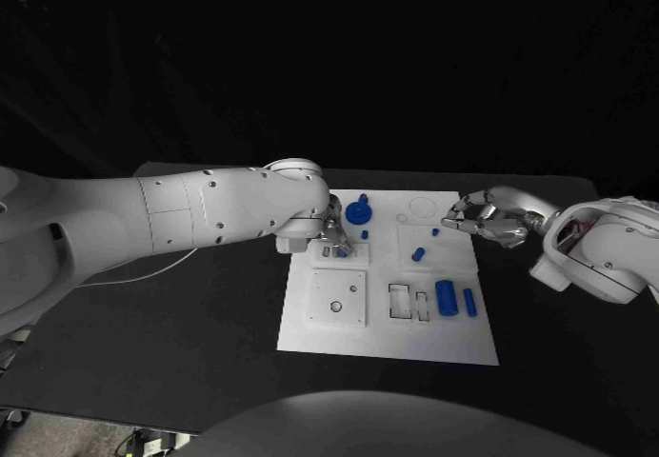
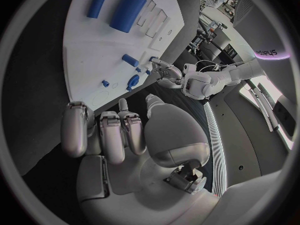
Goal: Assemble the parts on the task board
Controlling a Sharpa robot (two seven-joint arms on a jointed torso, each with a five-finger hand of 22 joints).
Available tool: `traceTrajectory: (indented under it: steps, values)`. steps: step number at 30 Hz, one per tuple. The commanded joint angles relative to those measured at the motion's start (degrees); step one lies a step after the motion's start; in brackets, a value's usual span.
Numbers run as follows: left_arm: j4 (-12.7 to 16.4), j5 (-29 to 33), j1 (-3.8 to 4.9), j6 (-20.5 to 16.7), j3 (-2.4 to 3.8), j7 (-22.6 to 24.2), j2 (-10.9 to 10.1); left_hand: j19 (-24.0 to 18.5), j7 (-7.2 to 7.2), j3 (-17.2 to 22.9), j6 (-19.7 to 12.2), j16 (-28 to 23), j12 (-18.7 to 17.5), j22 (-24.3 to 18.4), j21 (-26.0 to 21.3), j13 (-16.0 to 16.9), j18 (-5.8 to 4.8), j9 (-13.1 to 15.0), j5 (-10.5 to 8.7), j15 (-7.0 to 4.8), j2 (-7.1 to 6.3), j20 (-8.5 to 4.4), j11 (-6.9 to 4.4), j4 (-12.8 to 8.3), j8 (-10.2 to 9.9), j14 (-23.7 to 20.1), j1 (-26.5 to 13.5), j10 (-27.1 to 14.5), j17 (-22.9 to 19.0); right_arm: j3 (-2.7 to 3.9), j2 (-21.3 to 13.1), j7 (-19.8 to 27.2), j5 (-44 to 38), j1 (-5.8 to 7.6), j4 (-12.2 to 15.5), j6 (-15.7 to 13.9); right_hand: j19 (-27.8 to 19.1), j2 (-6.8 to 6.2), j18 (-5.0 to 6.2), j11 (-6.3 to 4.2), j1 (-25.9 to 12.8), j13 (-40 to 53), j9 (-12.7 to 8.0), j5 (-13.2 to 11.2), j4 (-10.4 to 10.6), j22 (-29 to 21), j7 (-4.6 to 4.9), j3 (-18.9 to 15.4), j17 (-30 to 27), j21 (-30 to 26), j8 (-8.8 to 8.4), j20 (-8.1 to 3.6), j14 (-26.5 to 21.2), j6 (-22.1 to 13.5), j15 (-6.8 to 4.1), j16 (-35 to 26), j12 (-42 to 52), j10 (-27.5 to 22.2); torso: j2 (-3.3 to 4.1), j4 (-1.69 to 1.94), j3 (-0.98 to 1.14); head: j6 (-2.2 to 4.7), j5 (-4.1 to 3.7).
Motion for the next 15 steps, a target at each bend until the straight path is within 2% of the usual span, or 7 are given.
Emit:
traceTrajectory:
  steps: [1,4,9,15]
  values:
    - [0.1,0.3,-0.22,0.4,-0.1,-8.4,0.1,-0.4,-0.53,0.4,0.2,-0.3,-0.4,-0.1,-0.4,13.4,0.96,0.0,0.23,-0.15,0.55,0.14,-0.11,0.0,-0.4,5.6,0.2,4.7,14.1,-0.01,0.0,-0.1,-0.2,-0.05,0.0,0.9,-0.5,-0.2,0.5,0.42,0.6,15.1,-0.1,0.3,0.0,10.3,-0.11,-0.3,15.1,-0.2,-0.26,-0.08,6.1,-0.4,0.49,0.2,0.0,6.2,-0.01,0.0,0.0,0.0,0.0]
    - [0.3,0.3,-0.22,-0.4,-0.1,-8.2,0.0,-0.5,-0.52,0.7,0.2,-0.3,-0.4,-0.2,-0.5,13.3,0.96,0.0,0.43,-0.13,0.66,0.16,-0.1,-0.1,-0.4,5.6,0.3,4.6,14.1,-0.01,0.0,-0.1,-0.2,-0.05,0.0,0.8,-0.5,-0.2,0.5,0.42,0.6,15.1,-0.1,0.3,0.0,10.3,-0.11,-0.3,15.1,-0.2,-0.26,-0.08,6.1,-0.4,0.49,0.2,0.0,6.2,0.01,0.01,-0.01,0.0,-0.05]
    - [0.7,-0.1,-0.22,-2.4,-0.08,-7.3,-0.4,-0.3,-0.53,2.0,0.6,-0.3,-0.5,0.0,-0.6,13.3,0.94,0.4,2.47,-0.13,0.5,0.2,-0.1,-0.9,-0.4,5.6,0.9,4.6,14.1,-0.01,-0.1,0.0,-0.2,-0.05,0.1,0.8,-0.5,-0.17,0.53,0.42,0.6,15.1,-0.1,0.3,0.0,10.2,-0.1,-0.3,15.1,-0.3,-0.29,-0.08,6.1,-0.5,0.49,0.2,0.0,6.2,0.0,0.0,-0.03,0.0,-0.11]
    - [1.2,-0.4,-0.2,-4.1,-0.04,-5.8,-1.0,0.0,-0.65,5.4,1.2,-0.1,-0.6,0.3,-0.5,13.3,0.89,1.2,2.34,-0.25,-0.18,0.08,-0.24,-2.2,0.0,5.7,1.7,4.7,14.3,-0.01,-0.2,0.0,-0.2,-0.06,0.1,0.7,-0.5,-0.17,0.53,0.42,0.6,15.1,-0.1,0.3,0.0,10.2,-0.1,-0.3,15.1,-0.3,-0.29,-0.08,6.1,-0.5,0.49,0.2,0.0,6.2,-0.01,-0.02,0.0,0.0,-0.2]
